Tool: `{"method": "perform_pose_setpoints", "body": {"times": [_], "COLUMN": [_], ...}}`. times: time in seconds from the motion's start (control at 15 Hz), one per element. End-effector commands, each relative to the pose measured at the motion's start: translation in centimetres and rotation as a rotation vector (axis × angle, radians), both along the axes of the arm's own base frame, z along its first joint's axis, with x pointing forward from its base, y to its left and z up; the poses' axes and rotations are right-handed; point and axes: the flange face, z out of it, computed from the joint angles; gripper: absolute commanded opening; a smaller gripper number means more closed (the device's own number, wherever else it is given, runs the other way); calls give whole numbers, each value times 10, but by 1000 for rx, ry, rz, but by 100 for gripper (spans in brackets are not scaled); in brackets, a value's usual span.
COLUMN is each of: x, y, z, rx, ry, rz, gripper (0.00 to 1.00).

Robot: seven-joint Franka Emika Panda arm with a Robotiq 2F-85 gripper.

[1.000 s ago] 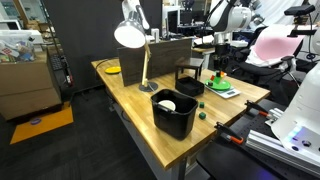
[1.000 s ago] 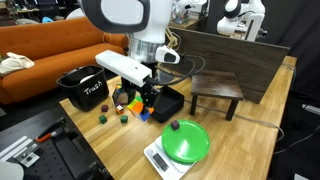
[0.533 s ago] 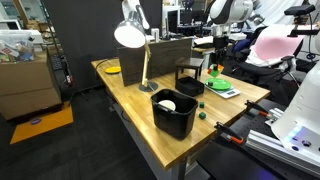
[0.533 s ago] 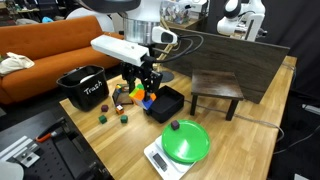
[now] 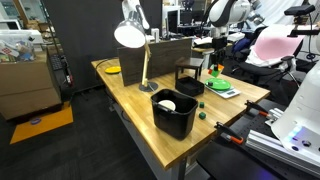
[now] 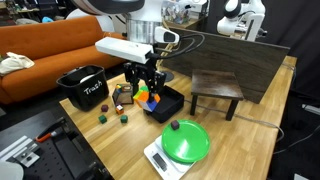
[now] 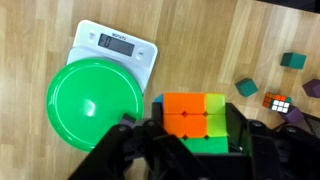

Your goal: Put the rubrik's cube inside the black box

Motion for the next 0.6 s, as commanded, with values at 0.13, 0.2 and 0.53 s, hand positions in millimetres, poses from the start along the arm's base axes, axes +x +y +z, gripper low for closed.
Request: {"method": "perform_pose_setpoints", "body": {"times": [0.13, 0.2, 0.53], "x": [61, 71, 109], "y": [-5, -5, -3], "z": [1, 1, -17], "rx": [-85, -83, -7], "ry": [-10, -15, -24], "rz": [74, 84, 134], "gripper": [38, 38, 38]}}
